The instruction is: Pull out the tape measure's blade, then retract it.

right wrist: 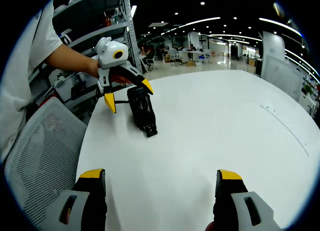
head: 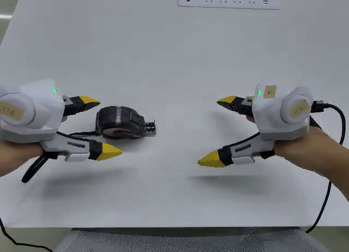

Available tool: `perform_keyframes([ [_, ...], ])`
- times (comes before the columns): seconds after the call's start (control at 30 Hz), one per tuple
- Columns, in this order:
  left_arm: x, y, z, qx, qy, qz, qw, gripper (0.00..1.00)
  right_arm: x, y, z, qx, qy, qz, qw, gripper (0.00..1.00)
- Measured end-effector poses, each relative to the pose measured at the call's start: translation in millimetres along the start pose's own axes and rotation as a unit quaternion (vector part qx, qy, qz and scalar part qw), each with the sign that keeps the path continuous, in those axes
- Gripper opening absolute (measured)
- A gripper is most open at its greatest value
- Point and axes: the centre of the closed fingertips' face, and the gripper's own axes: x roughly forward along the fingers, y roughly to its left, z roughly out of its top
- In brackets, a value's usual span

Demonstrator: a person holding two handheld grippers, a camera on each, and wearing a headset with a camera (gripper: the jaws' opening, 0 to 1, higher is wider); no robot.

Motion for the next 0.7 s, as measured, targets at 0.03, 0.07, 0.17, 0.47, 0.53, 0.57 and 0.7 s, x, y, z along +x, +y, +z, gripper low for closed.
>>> perform_keyframes([
  [0.03,0.8,0.5,-0.3,0.001,0.001,-0.001,1.0000,0.67,1.2,0.1,0.8,-0.002,0.000,0.002,1.0000,0.89],
  [0.07,1.4,1.4,-0.6,0.002,0.002,-0.001,1.0000,0.67,3.0,-0.3,2.0,-0.003,0.000,0.003,1.0000,0.89],
  [0.17,3.1,2.5,-2.1,0.009,0.005,-0.004,0.9999,0.63,7.3,-0.5,4.4,-0.006,0.000,0.008,1.0000,0.89],
  [0.47,7.2,2.1,-4.4,0.019,0.009,-0.018,0.9996,0.48,19.9,1.0,9.6,-0.014,0.001,0.019,0.9997,0.87],
  [0.53,7.2,1.0,-4.3,0.018,0.010,-0.021,0.9996,0.47,22.0,1.0,10.8,-0.015,0.001,0.022,0.9997,0.87],
  [0.57,8.0,1.5,-4.6,0.014,0.010,-0.025,0.9995,0.47,23.2,1.4,11.4,-0.015,0.001,0.024,0.9996,0.87],
  [0.7,8.4,2.9,-4.3,0.018,0.010,-0.025,0.9995,0.43,25.9,1.5,13.4,-0.018,-0.001,0.028,0.9995,0.86],
])
